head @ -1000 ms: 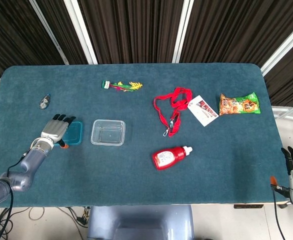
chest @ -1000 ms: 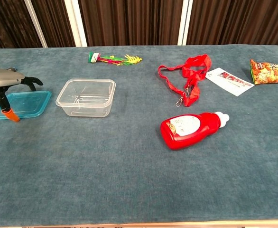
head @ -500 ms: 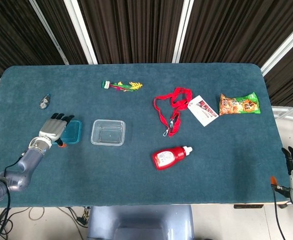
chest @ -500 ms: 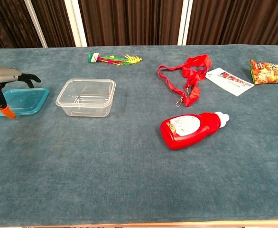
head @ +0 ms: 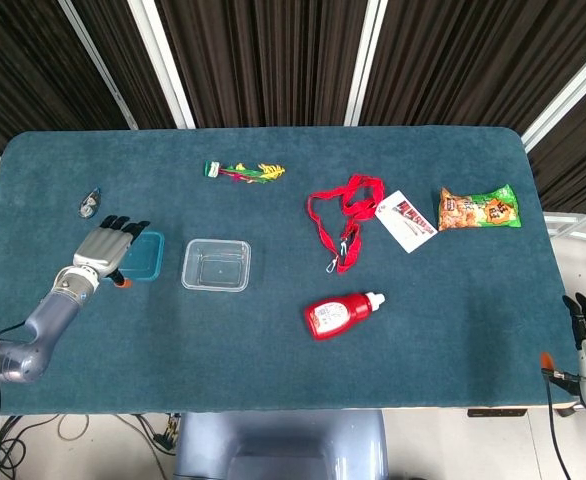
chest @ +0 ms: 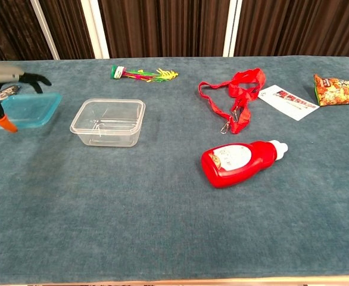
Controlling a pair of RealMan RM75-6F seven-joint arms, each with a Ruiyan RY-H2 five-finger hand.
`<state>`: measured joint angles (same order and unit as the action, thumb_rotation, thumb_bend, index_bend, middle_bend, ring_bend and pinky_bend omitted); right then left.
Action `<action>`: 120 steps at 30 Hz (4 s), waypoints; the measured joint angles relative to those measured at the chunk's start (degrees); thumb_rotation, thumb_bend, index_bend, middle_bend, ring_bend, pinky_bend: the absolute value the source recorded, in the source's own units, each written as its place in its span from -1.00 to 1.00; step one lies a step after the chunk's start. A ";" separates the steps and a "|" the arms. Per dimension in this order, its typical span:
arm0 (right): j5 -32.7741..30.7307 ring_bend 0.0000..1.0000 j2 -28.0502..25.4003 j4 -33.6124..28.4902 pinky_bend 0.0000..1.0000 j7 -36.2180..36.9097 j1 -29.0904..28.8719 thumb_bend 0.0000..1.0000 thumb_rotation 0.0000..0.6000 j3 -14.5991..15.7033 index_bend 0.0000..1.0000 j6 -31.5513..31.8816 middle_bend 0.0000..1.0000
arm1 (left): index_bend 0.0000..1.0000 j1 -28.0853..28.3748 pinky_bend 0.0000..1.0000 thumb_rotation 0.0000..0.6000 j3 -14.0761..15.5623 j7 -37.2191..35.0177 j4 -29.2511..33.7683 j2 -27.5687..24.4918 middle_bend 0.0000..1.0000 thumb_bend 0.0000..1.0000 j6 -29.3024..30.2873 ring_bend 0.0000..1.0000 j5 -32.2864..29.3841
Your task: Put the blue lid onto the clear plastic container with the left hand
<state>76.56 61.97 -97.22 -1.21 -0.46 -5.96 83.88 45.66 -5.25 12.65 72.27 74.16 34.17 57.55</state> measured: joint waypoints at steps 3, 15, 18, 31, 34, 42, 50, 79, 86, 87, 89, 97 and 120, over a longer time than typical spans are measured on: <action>0.04 -0.94 -0.02 -0.03 -1.00 0.09 -0.02 -0.21 1.00 0.00 -0.89 -0.02 -0.92 | -1.00 1.14 -1.00 1.00 -0.47 2.68 4.72 -2.67 -0.42 -0.64 0.89 -1.00 -1.84; 0.08 -0.94 -0.10 -0.07 -1.00 0.38 0.00 -0.21 1.00 0.00 -0.89 -0.05 -0.92 | -1.00 9.48 -1.00 1.00 -0.87 14.57 18.49 -8.13 -0.42 -0.64 4.28 -1.00 -18.94; 0.06 -0.94 -0.14 -0.16 -1.00 0.47 0.04 -0.21 1.00 0.04 -0.89 -0.07 -0.92 | -1.00 11.84 -1.00 1.00 -0.44 16.47 20.32 -7.99 -0.42 -0.64 4.80 -1.00 -23.06; 0.01 -0.94 -0.21 -0.23 -1.00 0.58 0.10 -0.21 1.00 0.01 -0.89 0.01 -0.92 | -1.00 21.38 -1.00 1.00 2.12 21.18 23.91 -4.38 -0.42 -0.64 7.05 -1.00 -37.25; -0.07 -0.94 -0.22 -0.20 -1.00 0.66 0.11 -0.21 1.00 -0.03 -0.89 0.00 -0.92 | -1.00 23.18 -1.00 1.00 3.05 22.72 23.75 -3.07 -0.42 -0.64 8.24 -1.00 -39.71; -0.18 -0.94 -0.23 -0.18 -1.00 0.70 0.11 -0.21 1.00 -0.07 -0.89 -0.04 -0.92 | -1.00 26.34 -1.00 1.00 4.47 25.34 22.88 -0.87 -0.42 -0.64 10.31 -1.00 -43.56; -0.17 -0.94 -0.21 -0.14 -1.00 0.57 0.12 -0.21 1.00 -0.07 -0.89 0.00 -0.92 | -1.00 27.55 -1.00 1.00 5.16 25.90 20.56 1.10 -0.42 -0.64 10.33 -1.00 -44.73; -0.16 -0.94 -0.28 -0.16 -1.00 0.83 0.13 -0.21 1.00 -0.09 -0.89 -0.04 -0.92 | -1.00 28.82 -1.00 1.00 6.62 27.60 18.12 5.28 -0.42 -0.64 12.69 -1.00 -46.29; -0.29 -0.94 -0.25 -0.19 -1.00 0.90 0.09 -0.21 1.00 -0.07 -0.89 -0.23 -0.92 | -1.00 29.12 -1.00 1.00 6.56 28.62 17.76 5.89 -0.42 -0.64 13.76 -1.00 -46.83; -0.30 -0.94 -0.25 -0.20 -1.00 0.90 0.09 -0.21 1.00 -0.07 -0.89 -0.25 -0.92 | -1.00 29.17 -1.00 1.00 6.55 28.77 17.74 5.96 -0.42 -0.64 13.80 -1.00 -46.92; -0.33 -0.94 -0.26 -0.18 -1.00 0.89 0.11 -0.21 1.00 -0.09 -0.89 -0.21 -0.92 | -1.00 29.27 -1.00 1.00 6.44 29.04 17.65 6.24 -0.42 -0.64 13.94 -1.00 -47.15; -0.45 -0.94 -0.26 -0.17 -1.00 0.90 0.08 -0.21 1.00 -0.12 -0.89 -0.30 -0.92 | -1.00 29.20 -1.00 1.00 6.29 29.71 17.14 7.36 -0.42 -0.64 14.17 -1.00 -47.33; -0.68 -0.94 -0.30 -0.28 -1.00 0.83 0.12 -0.21 1.00 -0.21 -0.89 -0.27 -0.92 | -1.00 28.93 -1.00 1.00 5.59 31.68 16.44 9.21 -0.42 -0.64 15.31 -1.00 -47.79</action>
<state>75.87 61.67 -97.50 -0.37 -0.34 -6.17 83.61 74.59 0.34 44.33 88.71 83.37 49.48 9.75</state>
